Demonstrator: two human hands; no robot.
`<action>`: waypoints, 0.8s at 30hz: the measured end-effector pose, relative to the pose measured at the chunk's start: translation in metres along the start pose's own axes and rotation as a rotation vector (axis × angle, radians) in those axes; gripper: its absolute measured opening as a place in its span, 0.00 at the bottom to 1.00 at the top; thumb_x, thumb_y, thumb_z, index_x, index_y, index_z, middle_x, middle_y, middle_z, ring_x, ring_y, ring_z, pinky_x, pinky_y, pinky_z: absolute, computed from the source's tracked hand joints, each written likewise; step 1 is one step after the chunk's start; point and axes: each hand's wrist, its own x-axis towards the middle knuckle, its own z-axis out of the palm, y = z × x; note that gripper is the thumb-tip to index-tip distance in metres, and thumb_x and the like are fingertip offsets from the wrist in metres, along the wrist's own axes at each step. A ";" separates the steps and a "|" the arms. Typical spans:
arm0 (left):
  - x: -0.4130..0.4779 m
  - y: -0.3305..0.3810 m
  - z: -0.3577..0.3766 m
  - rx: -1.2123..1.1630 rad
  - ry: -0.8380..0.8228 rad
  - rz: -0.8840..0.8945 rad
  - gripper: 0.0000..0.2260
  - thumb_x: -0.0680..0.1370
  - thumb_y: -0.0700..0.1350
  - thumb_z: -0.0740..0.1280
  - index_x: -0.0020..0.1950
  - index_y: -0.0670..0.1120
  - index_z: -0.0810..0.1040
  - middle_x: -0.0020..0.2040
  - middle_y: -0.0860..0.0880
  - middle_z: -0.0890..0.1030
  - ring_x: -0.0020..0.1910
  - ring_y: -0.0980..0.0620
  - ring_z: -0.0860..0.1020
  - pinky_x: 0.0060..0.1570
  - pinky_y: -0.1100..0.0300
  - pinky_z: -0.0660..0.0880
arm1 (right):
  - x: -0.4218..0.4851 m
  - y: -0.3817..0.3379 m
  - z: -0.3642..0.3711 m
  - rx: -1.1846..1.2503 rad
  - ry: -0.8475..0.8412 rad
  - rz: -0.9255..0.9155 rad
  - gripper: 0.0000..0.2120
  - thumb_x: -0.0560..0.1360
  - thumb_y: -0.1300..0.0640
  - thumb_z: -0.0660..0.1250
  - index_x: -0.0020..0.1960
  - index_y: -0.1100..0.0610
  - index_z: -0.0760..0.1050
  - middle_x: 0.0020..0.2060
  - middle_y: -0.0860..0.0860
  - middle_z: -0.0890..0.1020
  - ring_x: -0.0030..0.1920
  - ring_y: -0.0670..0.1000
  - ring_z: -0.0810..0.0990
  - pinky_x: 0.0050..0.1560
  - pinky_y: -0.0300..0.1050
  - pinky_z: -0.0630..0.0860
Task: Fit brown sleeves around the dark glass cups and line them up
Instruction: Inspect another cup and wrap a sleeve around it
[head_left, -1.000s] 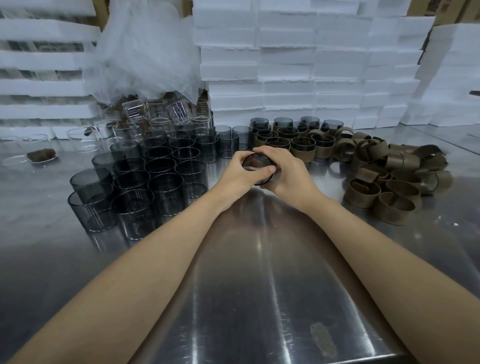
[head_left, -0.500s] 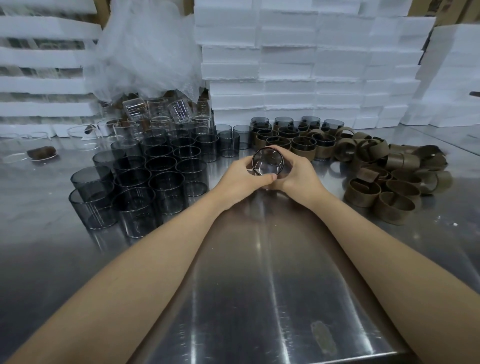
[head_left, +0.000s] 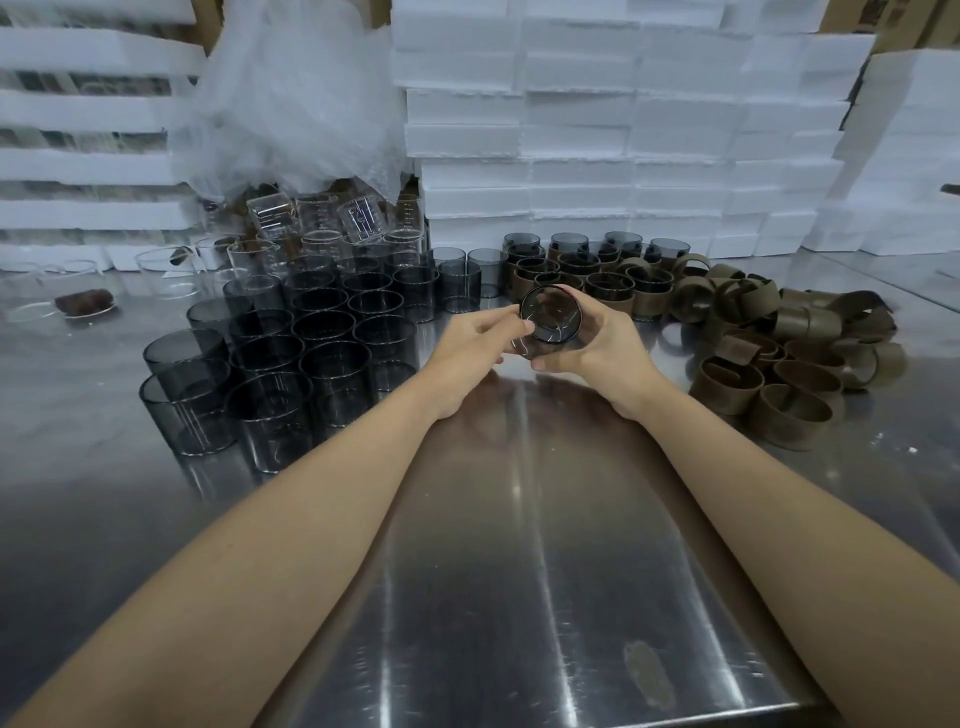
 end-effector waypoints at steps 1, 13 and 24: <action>0.000 0.000 0.000 -0.016 0.026 -0.011 0.14 0.78 0.46 0.67 0.63 0.45 0.81 0.58 0.48 0.83 0.48 0.53 0.80 0.45 0.62 0.70 | 0.000 0.000 0.000 -0.014 0.000 -0.006 0.36 0.58 0.71 0.80 0.64 0.56 0.77 0.54 0.48 0.83 0.59 0.50 0.80 0.66 0.56 0.73; 0.001 -0.003 0.004 0.028 0.239 0.102 0.20 0.82 0.57 0.59 0.44 0.46 0.84 0.42 0.45 0.86 0.43 0.53 0.81 0.45 0.60 0.75 | -0.004 -0.008 0.011 -0.102 0.000 -0.062 0.36 0.62 0.65 0.81 0.67 0.52 0.73 0.58 0.47 0.81 0.61 0.44 0.78 0.66 0.45 0.73; -0.017 0.008 0.011 0.138 0.007 0.312 0.27 0.82 0.51 0.63 0.79 0.51 0.59 0.77 0.52 0.65 0.74 0.56 0.65 0.74 0.56 0.62 | -0.007 -0.022 0.021 0.972 -0.244 0.540 0.30 0.77 0.36 0.59 0.65 0.60 0.69 0.63 0.63 0.77 0.62 0.59 0.79 0.61 0.51 0.76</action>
